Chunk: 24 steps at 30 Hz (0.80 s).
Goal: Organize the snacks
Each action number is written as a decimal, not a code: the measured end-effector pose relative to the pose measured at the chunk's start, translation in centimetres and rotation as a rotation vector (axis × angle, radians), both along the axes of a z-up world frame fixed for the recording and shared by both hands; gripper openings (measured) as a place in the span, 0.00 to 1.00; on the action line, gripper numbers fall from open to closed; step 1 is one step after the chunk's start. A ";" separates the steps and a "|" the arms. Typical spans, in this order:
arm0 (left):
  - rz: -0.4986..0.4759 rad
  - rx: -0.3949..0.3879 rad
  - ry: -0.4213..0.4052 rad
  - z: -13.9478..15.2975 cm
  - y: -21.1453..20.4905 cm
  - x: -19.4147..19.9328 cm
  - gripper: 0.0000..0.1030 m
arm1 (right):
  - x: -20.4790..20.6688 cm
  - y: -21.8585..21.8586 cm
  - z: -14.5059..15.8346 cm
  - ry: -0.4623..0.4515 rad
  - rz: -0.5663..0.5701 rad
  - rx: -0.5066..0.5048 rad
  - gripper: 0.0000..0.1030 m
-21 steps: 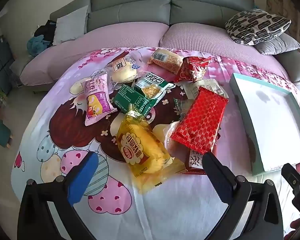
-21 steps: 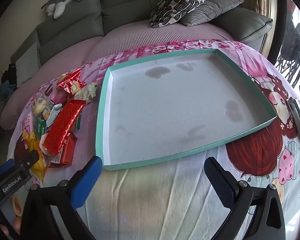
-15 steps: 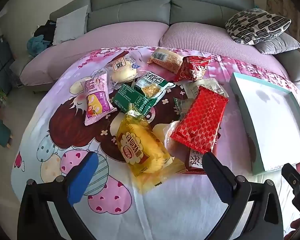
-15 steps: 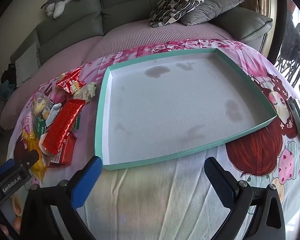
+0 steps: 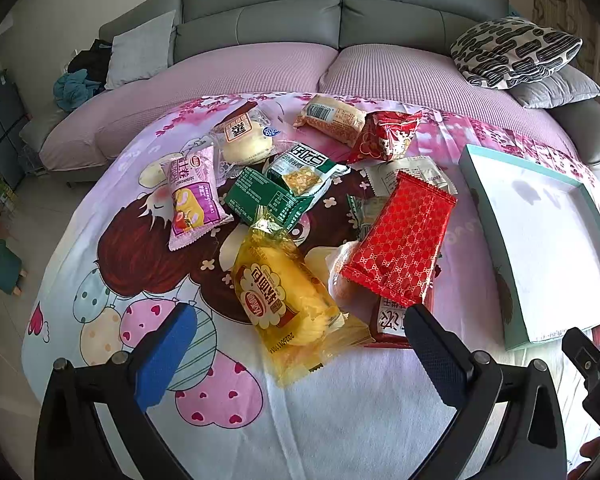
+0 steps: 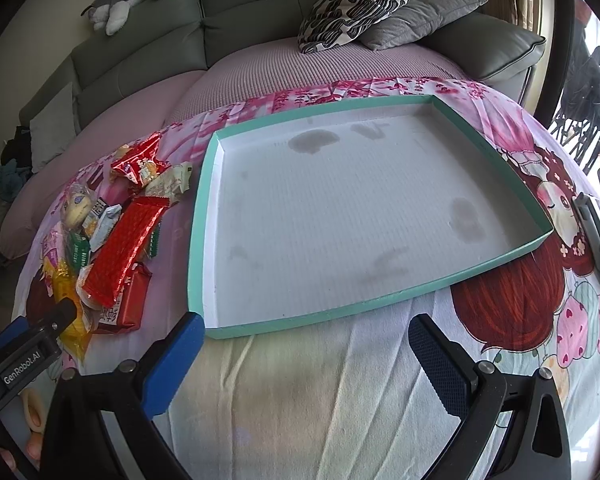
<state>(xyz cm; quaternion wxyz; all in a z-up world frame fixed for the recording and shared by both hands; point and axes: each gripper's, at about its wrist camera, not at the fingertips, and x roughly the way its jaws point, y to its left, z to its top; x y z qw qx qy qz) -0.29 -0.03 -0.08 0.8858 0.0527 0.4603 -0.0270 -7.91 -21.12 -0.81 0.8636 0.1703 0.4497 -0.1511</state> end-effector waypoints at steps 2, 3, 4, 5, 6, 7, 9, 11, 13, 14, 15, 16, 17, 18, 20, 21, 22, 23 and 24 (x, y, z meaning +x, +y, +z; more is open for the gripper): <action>0.000 -0.001 -0.001 0.0 0.0 0.0 1.00 | 0.0 0.0 0.0 0.001 0.000 0.000 1.00; 0.000 0.000 0.000 0.0 0.0 0.0 1.00 | 0.0 0.0 -0.1 0.002 0.001 -0.001 1.00; 0.000 0.000 0.000 0.0 0.0 0.0 1.00 | 0.0 0.0 -0.1 0.002 0.001 -0.001 1.00; 0.001 0.000 0.000 0.0 0.0 0.0 1.00 | 0.0 0.0 -0.1 0.002 0.002 -0.001 1.00; 0.001 0.000 0.000 0.0 0.0 0.0 1.00 | 0.0 0.0 -0.1 0.002 0.002 -0.001 1.00; 0.000 -0.001 -0.001 0.0 0.0 0.0 1.00 | 0.0 0.0 0.0 0.003 0.002 0.000 1.00; 0.000 -0.001 0.000 0.0 0.0 0.0 1.00 | 0.0 0.0 0.0 0.004 0.002 -0.001 1.00; 0.000 0.000 0.000 0.0 0.0 0.0 1.00 | 0.1 0.0 0.0 0.005 0.002 -0.001 1.00; 0.000 -0.001 -0.001 0.0 0.0 0.0 1.00 | 0.1 0.0 0.0 0.005 0.003 0.000 1.00; -0.001 -0.004 -0.002 0.0 0.0 0.0 1.00 | 0.1 0.0 0.0 0.005 0.003 0.000 1.00; -0.001 -0.005 -0.002 0.1 -0.1 0.2 1.00 | 0.0 0.0 -0.1 0.005 0.003 0.000 1.00; 0.000 -0.005 -0.002 0.1 -0.1 0.2 1.00 | 0.1 0.0 0.0 0.005 0.004 0.000 1.00; 0.000 -0.006 -0.003 0.1 -0.1 0.2 1.00 | 0.1 0.0 0.0 0.006 0.004 0.000 1.00; 0.000 -0.007 -0.003 0.1 -0.1 0.2 1.00 | 0.1 0.0 0.0 0.007 0.005 0.000 1.00; 0.001 -0.008 -0.003 0.1 -0.1 0.2 1.00 | 0.1 0.0 0.0 0.009 0.006 -0.001 1.00; 0.002 -0.009 -0.002 0.1 -0.1 0.1 1.00 | 0.1 0.0 0.0 0.010 0.006 -0.001 1.00; 0.002 -0.010 -0.003 0.1 -0.1 0.1 1.00 | 0.1 0.0 0.0 0.010 0.007 -0.001 1.00; 0.004 -0.011 -0.003 0.2 -0.1 0.1 1.00 | 0.1 0.0 0.0 0.009 0.007 -0.001 1.00; 0.006 -0.013 -0.003 0.2 -0.1 0.1 1.00 | 0.1 0.0 0.0 0.009 0.007 -0.002 1.00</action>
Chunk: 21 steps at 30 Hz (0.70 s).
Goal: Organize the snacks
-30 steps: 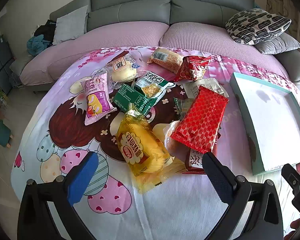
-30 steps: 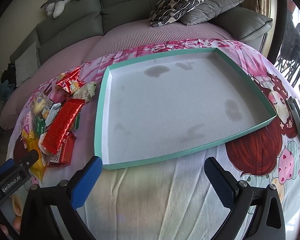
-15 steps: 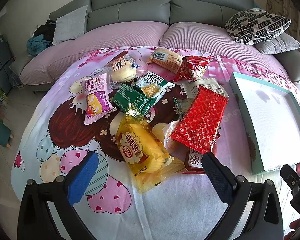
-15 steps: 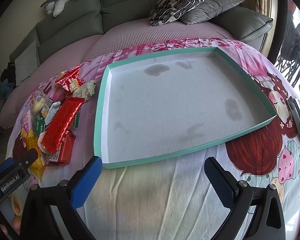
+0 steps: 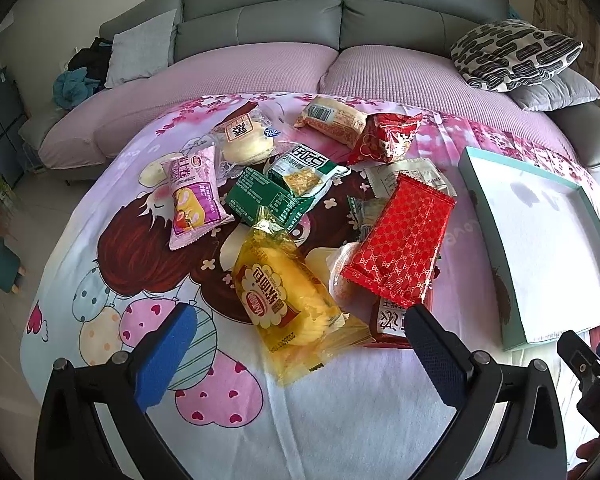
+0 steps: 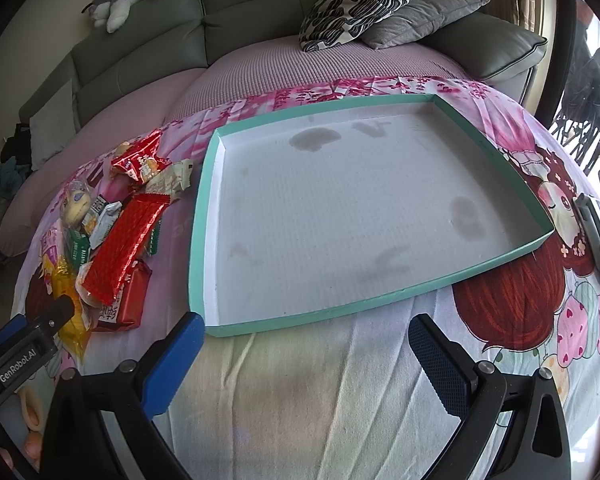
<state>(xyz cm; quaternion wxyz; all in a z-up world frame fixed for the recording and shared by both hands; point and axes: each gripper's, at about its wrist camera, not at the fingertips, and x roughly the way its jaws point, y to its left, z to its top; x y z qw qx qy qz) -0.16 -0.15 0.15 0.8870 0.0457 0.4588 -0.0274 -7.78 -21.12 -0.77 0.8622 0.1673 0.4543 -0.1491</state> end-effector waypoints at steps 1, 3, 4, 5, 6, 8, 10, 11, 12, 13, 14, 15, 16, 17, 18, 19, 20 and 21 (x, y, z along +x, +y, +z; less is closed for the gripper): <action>0.001 0.005 -0.001 0.0 0.2 0.1 1.00 | 0.0 0.0 0.0 0.000 0.001 -0.001 1.00; 0.007 0.002 -0.007 0.1 0.4 0.0 1.00 | 0.2 0.2 0.2 0.001 0.002 -0.004 1.00; 0.012 0.004 -0.012 0.2 0.6 0.0 1.00 | 0.2 0.2 0.2 0.003 0.003 -0.005 1.00; 0.021 0.002 -0.011 0.3 0.8 0.0 1.00 | 0.3 0.3 0.3 0.004 0.004 -0.006 1.00; 0.035 -0.003 -0.012 0.5 1.1 0.1 1.00 | 0.3 0.5 0.4 0.003 0.007 -0.008 1.00; 0.070 -0.020 -0.014 0.8 2.0 0.1 1.00 | 0.5 0.8 0.7 -0.014 0.027 -0.005 1.00; 0.122 -0.033 0.018 0.8 3.3 0.4 1.00 | 0.7 1.6 1.1 -0.040 0.067 0.010 1.00; 0.144 -0.046 0.037 0.8 3.9 0.5 1.00 | 0.9 2.2 1.2 -0.054 0.096 0.017 1.00; 0.163 -0.049 0.042 0.7 4.4 0.6 1.00 | 1.1 2.7 1.3 -0.058 0.117 0.017 1.00; 0.183 -0.049 0.047 0.6 5.0 0.6 1.00 | 1.3 3.3 1.3 -0.058 0.139 0.012 1.00; 0.194 -0.052 0.032 0.6 5.5 0.6 1.00 | 1.6 4.1 1.3 -0.058 0.166 0.005 1.00; 0.206 -0.070 0.042 0.5 6.0 0.7 1.00 | 1.8 4.6 1.3 -0.062 0.183 0.003 1.00; 0.220 -0.090 0.034 0.3 6.5 0.8 1.00 | 2.0 5.1 1.3 -0.067 0.199 0.005 1.00; 0.225 -0.105 0.037 0.2 6.8 0.9 1.00 | 2.4 5.7 1.4 -0.077 0.219 0.015 1.00; 0.227 -0.118 0.041 0.0 7.0 1.1 1.00 | 2.5 6.0 1.6 -0.085 0.234 0.022 1.00; 0.229 -0.140 0.060 -0.3 7.1 1.4 1.00 | 2.9 6.4 1.7 -0.094 0.250 0.021 1.00; 0.226 -0.165 0.085 -0.7 7.2 1.7 1.00 | 3.2 6.9 1.8 -0.100 0.258 0.015 1.00; 0.224 -0.192 0.111 -1.0 7.2 2.0 1.00 | 3.6 7.2 1.9 -0.107 0.265 0.006 1.00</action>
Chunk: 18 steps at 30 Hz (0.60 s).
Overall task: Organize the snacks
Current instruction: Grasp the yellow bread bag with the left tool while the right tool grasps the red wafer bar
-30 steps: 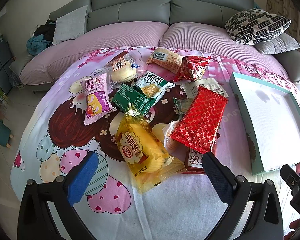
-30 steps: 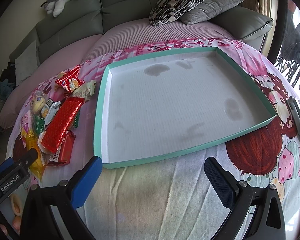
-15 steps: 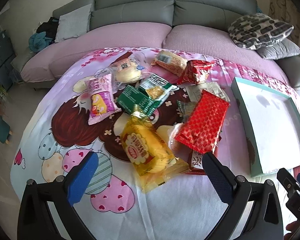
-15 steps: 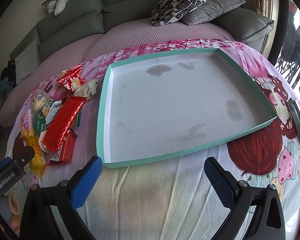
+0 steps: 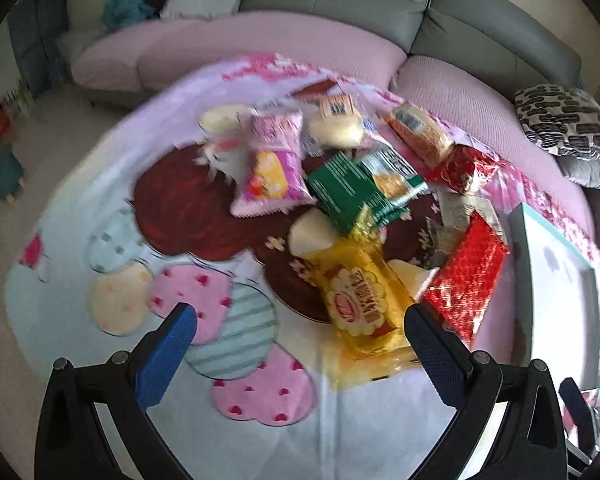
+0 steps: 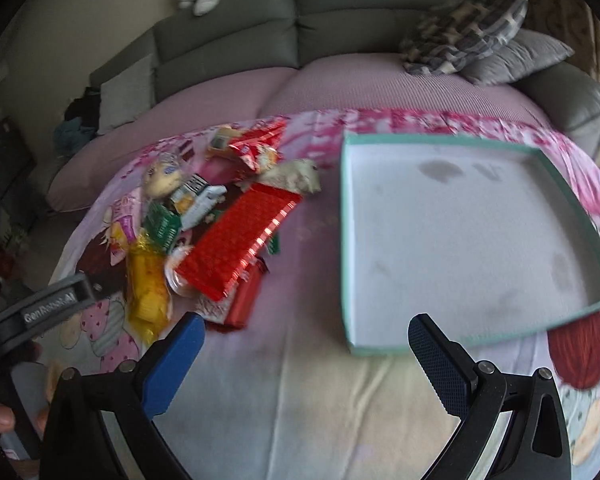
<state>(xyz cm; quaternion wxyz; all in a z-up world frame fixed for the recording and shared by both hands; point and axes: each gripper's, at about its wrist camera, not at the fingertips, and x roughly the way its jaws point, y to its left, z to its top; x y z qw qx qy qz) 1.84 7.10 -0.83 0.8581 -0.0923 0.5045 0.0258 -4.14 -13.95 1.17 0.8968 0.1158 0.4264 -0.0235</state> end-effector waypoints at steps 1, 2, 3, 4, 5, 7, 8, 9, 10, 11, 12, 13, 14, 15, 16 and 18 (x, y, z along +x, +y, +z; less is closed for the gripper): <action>0.001 -0.027 0.036 -0.4 -0.1 0.4 1.00 | 0.5 0.2 0.1 -0.007 0.006 -0.003 1.00; 0.009 -0.061 0.054 -0.8 0.0 0.8 1.00 | 1.2 0.2 0.2 -0.009 0.012 -0.001 1.00; 0.021 -0.086 0.083 -1.2 0.0 1.2 1.00 | 1.6 0.1 0.2 -0.010 0.015 0.004 1.00; 0.032 -0.118 0.106 -1.6 0.1 1.6 0.99 | 2.1 0.0 0.3 -0.011 0.015 0.012 1.00; 0.040 -0.140 0.122 -1.9 0.1 2.0 0.99 | 2.7 -0.2 0.5 -0.015 0.011 0.026 1.00; 0.052 -0.168 0.132 -2.2 0.3 2.6 0.94 | 3.5 -0.2 0.8 -0.020 0.004 0.047 1.00; 0.055 -0.180 0.138 -2.3 0.1 3.0 0.93 | 4.0 -0.1 0.9 -0.018 0.005 0.049 1.00; 0.055 -0.189 0.143 -2.4 0.0 3.2 0.93 | 4.7 0.2 1.1 -0.021 0.008 0.052 1.00; 0.055 -0.193 0.147 -2.4 -0.1 3.4 0.92 | 5.2 0.3 1.1 -0.022 0.011 0.056 1.00; 0.057 -0.197 0.147 -2.5 -0.1 3.6 0.91 | 5.9 0.6 1.2 -0.021 0.018 0.063 1.00; 0.063 -0.202 0.151 -2.6 -0.3 3.9 0.87 | 6.4 0.8 1.2 -0.020 0.020 0.068 0.99; 0.067 -0.206 0.151 -2.8 -0.2 4.0 0.84 | 7.0 1.0 1.1 -0.018 0.020 0.075 0.98; 0.074 -0.220 0.157 -3.0 -0.2 4.1 0.83 | 7.7 1.2 0.9 -0.009 0.021 0.084 0.98; 0.073 -0.232 0.152 -3.2 0.2 4.1 0.81 | 8.2 1.4 0.7 -0.001 0.023 0.090 0.95; 0.070 -0.245 0.154 -3.5 0.1 4.2 0.79 | 8.7 1.6 0.4 0.007 0.026 0.095 0.94; 0.070 -0.262 0.153 -4.0 0.0 4.4 0.75 | 9.6 2.0 -0.2 0.025 0.034 0.102 0.94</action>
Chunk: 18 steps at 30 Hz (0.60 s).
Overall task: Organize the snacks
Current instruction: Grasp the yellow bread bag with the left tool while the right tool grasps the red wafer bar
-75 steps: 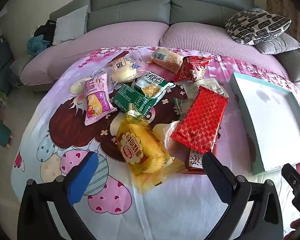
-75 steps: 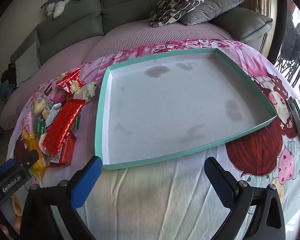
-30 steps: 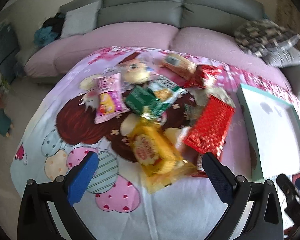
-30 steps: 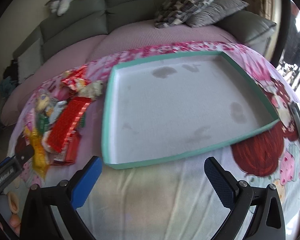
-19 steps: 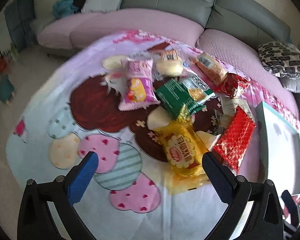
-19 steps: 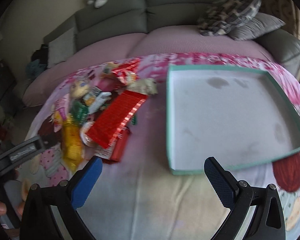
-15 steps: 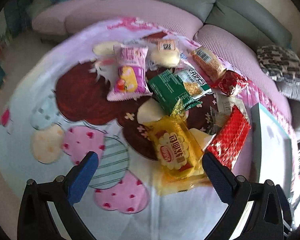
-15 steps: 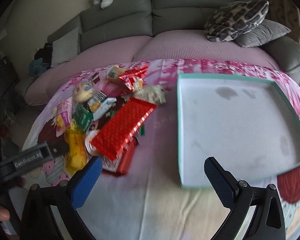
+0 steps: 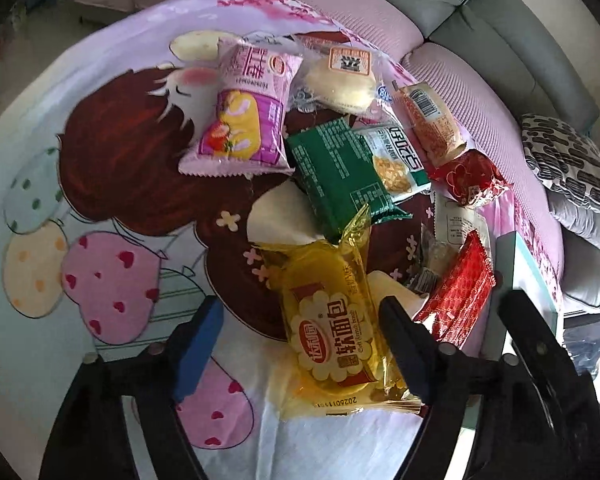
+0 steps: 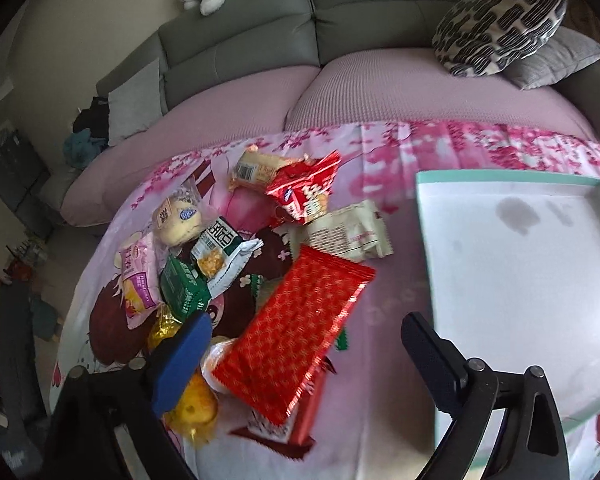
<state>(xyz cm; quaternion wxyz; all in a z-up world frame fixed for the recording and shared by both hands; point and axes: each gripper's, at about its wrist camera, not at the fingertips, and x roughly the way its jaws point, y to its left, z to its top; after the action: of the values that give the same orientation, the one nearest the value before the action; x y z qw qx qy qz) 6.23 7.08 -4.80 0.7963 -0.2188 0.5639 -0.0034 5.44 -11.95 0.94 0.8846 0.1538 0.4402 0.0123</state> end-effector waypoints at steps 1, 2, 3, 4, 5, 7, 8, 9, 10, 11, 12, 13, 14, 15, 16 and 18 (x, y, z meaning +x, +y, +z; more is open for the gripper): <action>-0.002 -0.001 -0.004 -0.1 0.0 -0.1 0.72 | 0.4 0.3 -0.4 0.010 0.004 -0.001 0.94; -0.004 0.003 -0.008 -0.1 0.0 -0.1 0.71 | 0.6 0.3 -0.7 0.015 0.005 0.004 0.93; -0.006 0.005 -0.012 -0.2 0.0 -0.2 0.71 | 0.9 0.4 -1.2 0.026 0.006 0.015 0.93; -0.007 0.003 -0.018 -0.2 0.1 -0.4 0.69 | 1.2 0.4 -1.6 0.034 0.005 0.027 0.93; -0.010 0.004 -0.025 -0.2 0.0 -0.5 0.69 | 1.4 0.4 -2.1 0.044 0.003 0.043 0.93; -0.012 0.010 -0.035 -0.3 0.1 -0.8 0.67 | 1.8 0.3 -2.7 0.055 -0.002 0.043 0.93; -0.013 0.013 -0.042 -0.3 0.1 -1.0 0.67 | 2.0 0.3 -2.9 0.060 -0.005 0.039 0.92; -0.014 0.014 -0.048 -0.3 0.2 -1.1 0.66 | 2.2 0.2 -3.1 0.065 -0.007 0.037 0.92; -0.013 0.021 -0.058 -0.2 0.2 -1.3 0.65 | 2.3 0.2 -3.3 0.070 -0.008 0.037 0.92; -0.010 0.026 -0.065 0.0 0.3 -1.5 0.64 | 2.4 0.2 -3.6 0.077 -0.009 0.034 0.92; -0.006 0.033 -0.070 0.2 0.4 -1.7 0.64 | 2.5 0.3 -3.8 0.085 -0.009 0.020 0.92; 0.000 0.045 -0.077 0.3 0.6 -1.8 0.64 | 2.6 0.4 -4.0 0.089 -0.006 0.007 0.92; 0.004 0.050 -0.081 0.4 0.6 -1.9 0.64 | 2.7 0.5 -4.0 0.088 -0.004 -0.008 0.92; 0.009 0.053 -0.085 0.5 0.8 -2.0 0.64 | 2.8 0.6 -4.0 0.087 -0.001 -0.013 0.92; 0.019 0.059 -0.088 0.6 0.9 -2.2 0.64 | 2.8 0.7 -4.0 0.088 -0.002 -0.019 0.92; 0.027 0.068 -0.087 0.7 1.4 -2.2 0.64 | 2.8 1.0 -4.0 0.089 -0.008 -0.056 0.92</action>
<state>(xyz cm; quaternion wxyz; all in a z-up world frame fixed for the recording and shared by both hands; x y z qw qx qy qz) 4.02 8.43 -4.13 0.8271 -0.1985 0.5256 0.0170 8.27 -10.94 -3.03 0.8681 0.1311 0.4786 -0.0107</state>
